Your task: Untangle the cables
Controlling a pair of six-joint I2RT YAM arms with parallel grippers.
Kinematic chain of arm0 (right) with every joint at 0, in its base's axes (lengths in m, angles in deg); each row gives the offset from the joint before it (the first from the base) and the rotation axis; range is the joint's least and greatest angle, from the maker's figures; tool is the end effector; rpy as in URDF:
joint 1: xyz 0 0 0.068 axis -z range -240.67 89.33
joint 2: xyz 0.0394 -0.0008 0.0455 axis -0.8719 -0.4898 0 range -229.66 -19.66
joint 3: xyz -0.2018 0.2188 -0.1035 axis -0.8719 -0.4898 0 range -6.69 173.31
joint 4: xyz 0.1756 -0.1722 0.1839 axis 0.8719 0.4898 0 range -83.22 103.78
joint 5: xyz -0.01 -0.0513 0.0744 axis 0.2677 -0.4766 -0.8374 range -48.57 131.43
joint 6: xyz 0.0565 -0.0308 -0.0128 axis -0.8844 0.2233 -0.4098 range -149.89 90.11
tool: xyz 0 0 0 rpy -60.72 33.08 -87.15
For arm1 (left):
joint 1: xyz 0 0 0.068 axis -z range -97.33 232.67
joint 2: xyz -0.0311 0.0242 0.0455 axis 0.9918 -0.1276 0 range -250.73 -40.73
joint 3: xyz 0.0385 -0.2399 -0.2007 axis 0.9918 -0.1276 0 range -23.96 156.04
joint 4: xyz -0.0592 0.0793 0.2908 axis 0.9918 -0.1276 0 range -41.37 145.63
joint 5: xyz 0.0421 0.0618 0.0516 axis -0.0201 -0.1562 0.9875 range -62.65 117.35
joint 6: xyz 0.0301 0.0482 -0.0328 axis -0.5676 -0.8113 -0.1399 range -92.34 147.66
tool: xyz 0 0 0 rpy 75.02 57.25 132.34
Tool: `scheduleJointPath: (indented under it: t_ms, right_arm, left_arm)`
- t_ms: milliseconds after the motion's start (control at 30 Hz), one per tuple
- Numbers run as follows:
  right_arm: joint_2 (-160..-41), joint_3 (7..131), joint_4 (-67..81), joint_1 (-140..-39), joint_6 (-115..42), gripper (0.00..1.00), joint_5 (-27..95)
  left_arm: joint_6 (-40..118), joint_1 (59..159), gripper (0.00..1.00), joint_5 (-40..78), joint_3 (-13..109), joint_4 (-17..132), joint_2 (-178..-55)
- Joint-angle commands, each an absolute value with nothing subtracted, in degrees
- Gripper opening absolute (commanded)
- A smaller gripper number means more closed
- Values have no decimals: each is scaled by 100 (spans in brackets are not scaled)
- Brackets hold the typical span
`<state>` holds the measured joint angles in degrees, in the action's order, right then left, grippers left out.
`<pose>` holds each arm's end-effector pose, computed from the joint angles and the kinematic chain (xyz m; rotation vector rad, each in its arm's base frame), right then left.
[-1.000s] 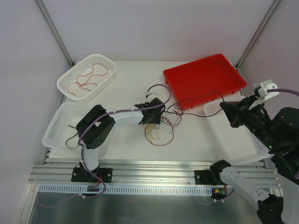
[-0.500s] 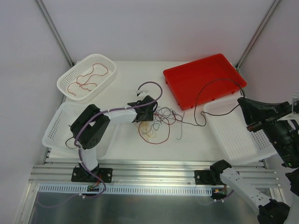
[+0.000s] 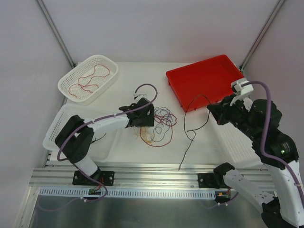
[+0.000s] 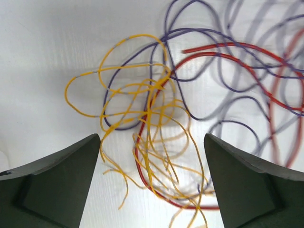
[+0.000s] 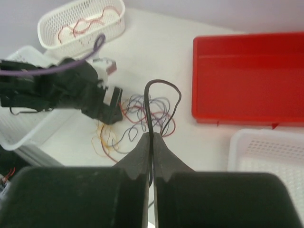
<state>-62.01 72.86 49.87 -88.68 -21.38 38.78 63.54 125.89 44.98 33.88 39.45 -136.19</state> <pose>0.1003 0.0562 0.5328 -0.5601 1.5859 0.2953 0.2956 -0.2562 0.1888 0.0331 2.4603 -0.2177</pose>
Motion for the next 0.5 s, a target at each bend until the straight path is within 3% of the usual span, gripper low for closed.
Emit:
scheduleJointPath:
  t_ms: [0,100,467]
  right_arm:
    - [-6281,6944,4818,-8880,-2312,1,3363]
    - [-6369,6434,4686,-8889,-2373,1,3046]
    - [-6668,5370,4080,-8880,-3322,1,2667]
  left_arm:
    - [6054,12731,94,4194,3413,3885,-12881]
    - [5931,12819,99,4062,3396,3876,-12450]
    - [4833,13706,99,3816,2923,4786,-11184]
